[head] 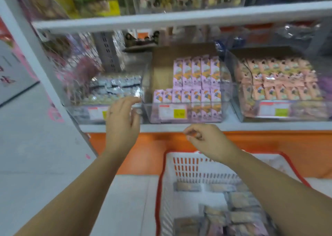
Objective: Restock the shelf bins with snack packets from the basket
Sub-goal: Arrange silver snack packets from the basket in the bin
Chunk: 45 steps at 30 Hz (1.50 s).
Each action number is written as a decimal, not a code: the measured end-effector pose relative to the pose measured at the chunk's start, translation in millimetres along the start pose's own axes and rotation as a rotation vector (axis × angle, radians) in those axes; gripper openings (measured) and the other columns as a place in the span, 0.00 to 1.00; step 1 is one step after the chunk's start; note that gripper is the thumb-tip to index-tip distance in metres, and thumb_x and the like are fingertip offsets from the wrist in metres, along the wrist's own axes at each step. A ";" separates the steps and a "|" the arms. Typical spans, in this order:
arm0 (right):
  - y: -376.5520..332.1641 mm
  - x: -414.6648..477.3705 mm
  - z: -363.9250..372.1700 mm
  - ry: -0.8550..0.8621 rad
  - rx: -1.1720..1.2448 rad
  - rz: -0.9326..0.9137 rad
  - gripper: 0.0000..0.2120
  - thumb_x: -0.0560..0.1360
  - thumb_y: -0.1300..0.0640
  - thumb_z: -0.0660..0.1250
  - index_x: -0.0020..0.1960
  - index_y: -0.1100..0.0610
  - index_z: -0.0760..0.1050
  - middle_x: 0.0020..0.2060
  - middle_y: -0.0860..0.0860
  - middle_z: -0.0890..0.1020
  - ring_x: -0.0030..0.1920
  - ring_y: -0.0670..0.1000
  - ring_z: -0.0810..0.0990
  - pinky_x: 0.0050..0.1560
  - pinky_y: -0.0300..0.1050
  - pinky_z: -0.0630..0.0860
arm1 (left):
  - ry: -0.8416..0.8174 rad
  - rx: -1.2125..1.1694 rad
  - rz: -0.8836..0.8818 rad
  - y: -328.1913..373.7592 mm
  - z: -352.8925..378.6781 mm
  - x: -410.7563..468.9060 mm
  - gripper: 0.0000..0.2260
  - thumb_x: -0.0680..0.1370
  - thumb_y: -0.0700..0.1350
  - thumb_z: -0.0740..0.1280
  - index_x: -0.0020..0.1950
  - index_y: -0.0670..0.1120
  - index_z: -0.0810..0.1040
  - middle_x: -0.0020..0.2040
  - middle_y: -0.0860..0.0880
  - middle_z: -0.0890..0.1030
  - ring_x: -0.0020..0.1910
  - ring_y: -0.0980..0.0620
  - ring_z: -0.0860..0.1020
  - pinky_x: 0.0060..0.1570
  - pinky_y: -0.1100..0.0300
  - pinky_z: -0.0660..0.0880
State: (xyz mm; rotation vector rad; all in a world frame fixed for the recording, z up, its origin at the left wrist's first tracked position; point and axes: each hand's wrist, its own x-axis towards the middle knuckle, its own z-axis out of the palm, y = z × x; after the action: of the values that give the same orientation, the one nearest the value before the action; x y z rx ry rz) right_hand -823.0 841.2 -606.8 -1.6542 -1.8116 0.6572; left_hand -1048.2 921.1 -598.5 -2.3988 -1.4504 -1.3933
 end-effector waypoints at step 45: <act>-6.9 -50.3 -36.2 -0.430 0.190 0.078 0.14 0.70 0.74 0.67 0.47 0.56 0.75 0.51 0.58 0.80 0.48 0.56 0.79 0.43 0.38 0.75 | -0.752 -0.557 -0.428 55.9 22.7 -102.2 0.08 0.80 0.41 0.62 0.49 0.54 0.77 0.50 0.59 0.79 0.49 0.64 0.76 0.47 0.75 0.68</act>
State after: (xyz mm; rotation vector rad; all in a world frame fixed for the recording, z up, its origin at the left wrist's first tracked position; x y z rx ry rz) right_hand -799.6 789.4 -581.4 -1.5445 -1.9032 1.2577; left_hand -1010.7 826.8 -659.8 -3.3746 -2.0413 -1.0863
